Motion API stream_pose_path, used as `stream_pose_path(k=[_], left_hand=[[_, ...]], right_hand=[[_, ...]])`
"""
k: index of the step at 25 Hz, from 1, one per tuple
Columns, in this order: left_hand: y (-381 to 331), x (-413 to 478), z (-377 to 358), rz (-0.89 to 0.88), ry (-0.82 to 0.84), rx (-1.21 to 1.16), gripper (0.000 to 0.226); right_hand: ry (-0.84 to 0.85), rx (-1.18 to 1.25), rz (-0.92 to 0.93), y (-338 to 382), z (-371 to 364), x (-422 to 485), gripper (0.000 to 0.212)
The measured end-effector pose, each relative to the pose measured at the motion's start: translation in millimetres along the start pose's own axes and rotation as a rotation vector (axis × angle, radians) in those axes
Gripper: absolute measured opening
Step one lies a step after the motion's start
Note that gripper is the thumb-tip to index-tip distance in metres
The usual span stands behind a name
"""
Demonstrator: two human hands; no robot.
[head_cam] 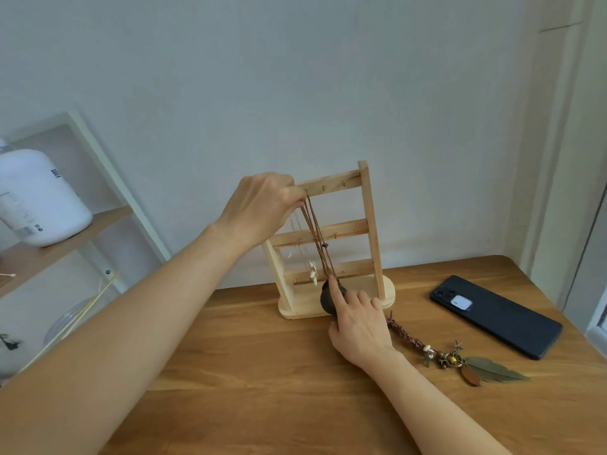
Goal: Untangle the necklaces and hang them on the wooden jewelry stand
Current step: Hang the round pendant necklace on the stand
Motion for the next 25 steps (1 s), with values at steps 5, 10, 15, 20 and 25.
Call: stream_pose_path(k=[5, 10, 15, 20, 25], left_hand=[[9, 4, 12, -0.001, -0.050, -0.140, 0.007], [16, 18, 17, 0.050, -0.058, -0.235, 0.008], [29, 28, 3, 0.191, 0.000, -0.305, 0.008], [44, 18, -1, 0.298, -0.072, -0.201, 0.007], [28, -14, 6, 0.241, -0.201, -0.060, 0.005]], right_hand=[[0.065, 0.001, 0.001, 0, -4, -1, 0.085], [0.079, 0.060, -0.011, -2, -3, 4, 0.086], [0.081, 0.073, -0.018, 0, 0, 2, 0.084], [0.051, 0.096, -0.007, -1, 3, 6, 0.082], [-0.018, 0.133, -0.005, -3, 7, 7, 0.075]])
Point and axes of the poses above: each hand's wrist, its own x-axis towards the middle knuckle, its own z-axis out of the back of the hand, y = z × x, the point moved 10 cm from there along x, towards the middle knuckle, and after that the axes turned 7 degrees about -y, right-handed, at the moved point
